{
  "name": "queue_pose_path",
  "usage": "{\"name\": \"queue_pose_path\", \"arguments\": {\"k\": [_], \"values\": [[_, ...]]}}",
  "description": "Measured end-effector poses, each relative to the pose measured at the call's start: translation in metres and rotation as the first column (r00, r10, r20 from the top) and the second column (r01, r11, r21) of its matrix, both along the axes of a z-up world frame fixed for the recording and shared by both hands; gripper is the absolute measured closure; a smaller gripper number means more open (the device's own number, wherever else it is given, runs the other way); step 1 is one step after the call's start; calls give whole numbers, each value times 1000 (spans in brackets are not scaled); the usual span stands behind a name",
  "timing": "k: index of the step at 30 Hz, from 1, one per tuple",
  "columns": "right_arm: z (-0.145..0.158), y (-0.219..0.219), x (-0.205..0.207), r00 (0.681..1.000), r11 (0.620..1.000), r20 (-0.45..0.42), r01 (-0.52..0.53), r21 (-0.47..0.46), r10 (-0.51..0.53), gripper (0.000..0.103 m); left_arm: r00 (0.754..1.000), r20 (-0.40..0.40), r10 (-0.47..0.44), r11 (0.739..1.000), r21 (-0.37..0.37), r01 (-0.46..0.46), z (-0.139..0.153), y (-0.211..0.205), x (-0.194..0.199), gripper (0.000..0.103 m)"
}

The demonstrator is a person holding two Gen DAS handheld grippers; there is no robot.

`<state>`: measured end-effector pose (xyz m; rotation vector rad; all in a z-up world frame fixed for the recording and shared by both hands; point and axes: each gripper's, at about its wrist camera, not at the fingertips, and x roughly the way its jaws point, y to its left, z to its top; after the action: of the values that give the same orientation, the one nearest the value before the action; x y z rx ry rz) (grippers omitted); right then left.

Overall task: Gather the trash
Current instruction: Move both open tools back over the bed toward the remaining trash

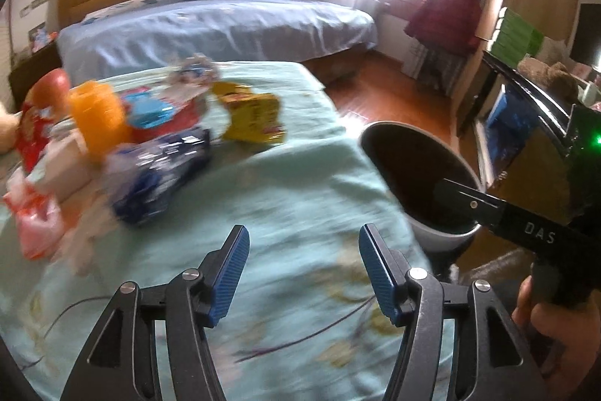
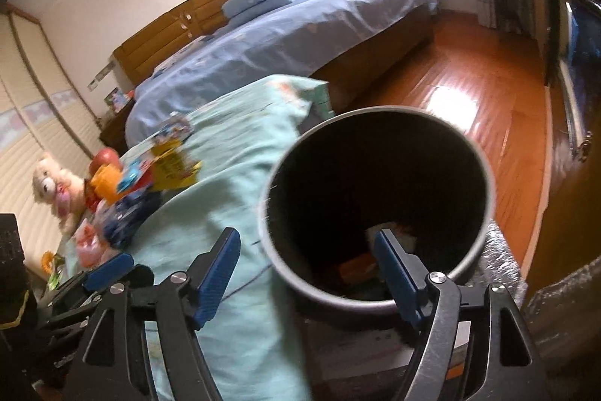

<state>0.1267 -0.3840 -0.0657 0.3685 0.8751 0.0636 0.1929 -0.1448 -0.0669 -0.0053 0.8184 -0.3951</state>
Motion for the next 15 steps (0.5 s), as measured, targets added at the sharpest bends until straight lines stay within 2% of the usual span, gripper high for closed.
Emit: {"name": "queue_pose_path", "arguments": {"k": [3, 15], "values": [[-1, 19, -1, 1000, 1000, -1, -26, -13, 26, 23, 999, 7, 37, 999, 4, -37, 1, 19, -14, 42], [2, 83, -3, 993, 993, 12, -115, -15, 116, 23, 985, 20, 169, 986, 6, -169, 13, 83, -66, 38]]}}
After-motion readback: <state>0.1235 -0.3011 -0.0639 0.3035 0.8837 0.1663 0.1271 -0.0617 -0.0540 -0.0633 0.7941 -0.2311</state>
